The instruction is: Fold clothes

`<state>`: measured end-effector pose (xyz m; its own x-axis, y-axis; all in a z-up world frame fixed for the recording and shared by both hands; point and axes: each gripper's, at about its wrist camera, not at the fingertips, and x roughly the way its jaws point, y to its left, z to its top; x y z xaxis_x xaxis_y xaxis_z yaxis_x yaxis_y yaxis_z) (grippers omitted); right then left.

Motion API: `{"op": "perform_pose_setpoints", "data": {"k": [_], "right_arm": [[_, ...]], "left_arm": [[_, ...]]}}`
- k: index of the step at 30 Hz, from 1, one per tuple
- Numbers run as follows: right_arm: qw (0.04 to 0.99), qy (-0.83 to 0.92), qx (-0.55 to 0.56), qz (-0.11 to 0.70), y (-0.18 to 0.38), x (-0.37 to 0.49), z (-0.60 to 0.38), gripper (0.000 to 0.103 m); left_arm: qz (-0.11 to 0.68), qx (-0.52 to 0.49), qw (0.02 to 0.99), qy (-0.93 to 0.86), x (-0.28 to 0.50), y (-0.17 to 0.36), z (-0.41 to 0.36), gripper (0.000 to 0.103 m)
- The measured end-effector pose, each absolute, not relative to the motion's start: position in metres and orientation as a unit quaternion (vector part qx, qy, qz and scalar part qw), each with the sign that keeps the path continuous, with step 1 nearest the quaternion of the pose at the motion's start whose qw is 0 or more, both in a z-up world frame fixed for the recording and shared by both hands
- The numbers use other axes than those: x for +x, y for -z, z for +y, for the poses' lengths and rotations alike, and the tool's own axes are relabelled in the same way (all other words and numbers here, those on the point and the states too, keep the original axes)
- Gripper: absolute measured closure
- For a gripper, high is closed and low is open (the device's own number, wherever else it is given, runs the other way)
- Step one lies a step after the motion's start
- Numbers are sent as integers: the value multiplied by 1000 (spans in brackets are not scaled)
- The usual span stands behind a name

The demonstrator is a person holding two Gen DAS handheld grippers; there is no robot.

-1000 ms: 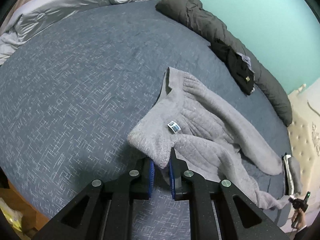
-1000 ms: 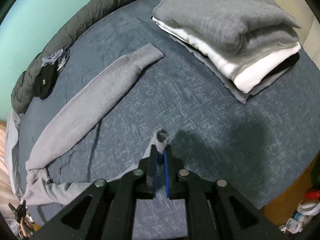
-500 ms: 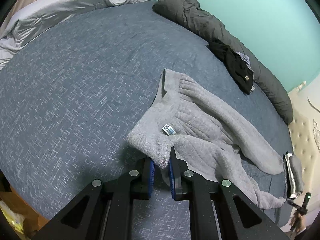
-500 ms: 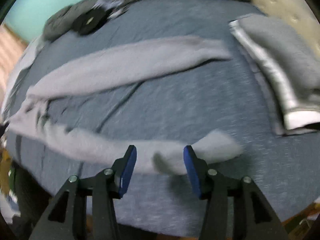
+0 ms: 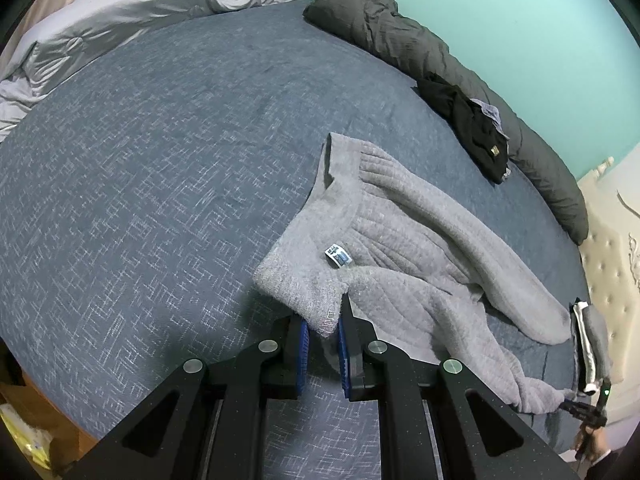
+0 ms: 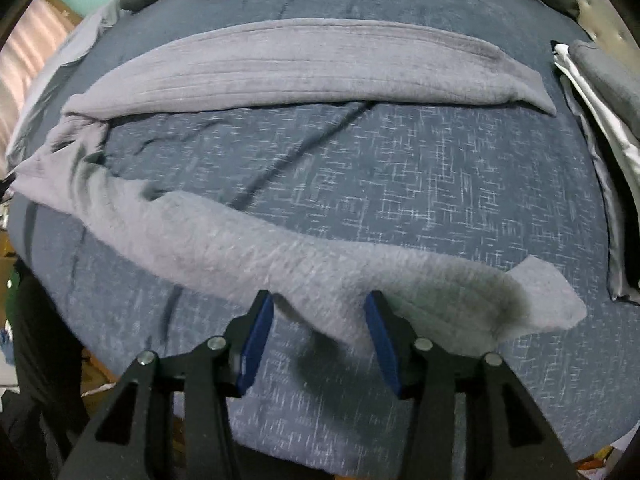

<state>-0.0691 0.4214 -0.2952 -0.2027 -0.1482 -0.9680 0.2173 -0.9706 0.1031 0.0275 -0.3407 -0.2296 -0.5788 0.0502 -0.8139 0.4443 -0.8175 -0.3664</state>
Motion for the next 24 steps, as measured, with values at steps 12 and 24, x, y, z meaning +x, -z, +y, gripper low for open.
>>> {"op": "perform_pose_setpoints", "data": {"k": [12, 24], "right_arm": [[89, 782, 615, 46, 320, -103, 411, 97], [66, 834, 548, 18, 294, -145, 406, 97]], "left_arm": [[273, 450, 120, 842, 30, 234, -340, 90], [257, 463, 121, 840, 27, 236, -336, 90]]}}
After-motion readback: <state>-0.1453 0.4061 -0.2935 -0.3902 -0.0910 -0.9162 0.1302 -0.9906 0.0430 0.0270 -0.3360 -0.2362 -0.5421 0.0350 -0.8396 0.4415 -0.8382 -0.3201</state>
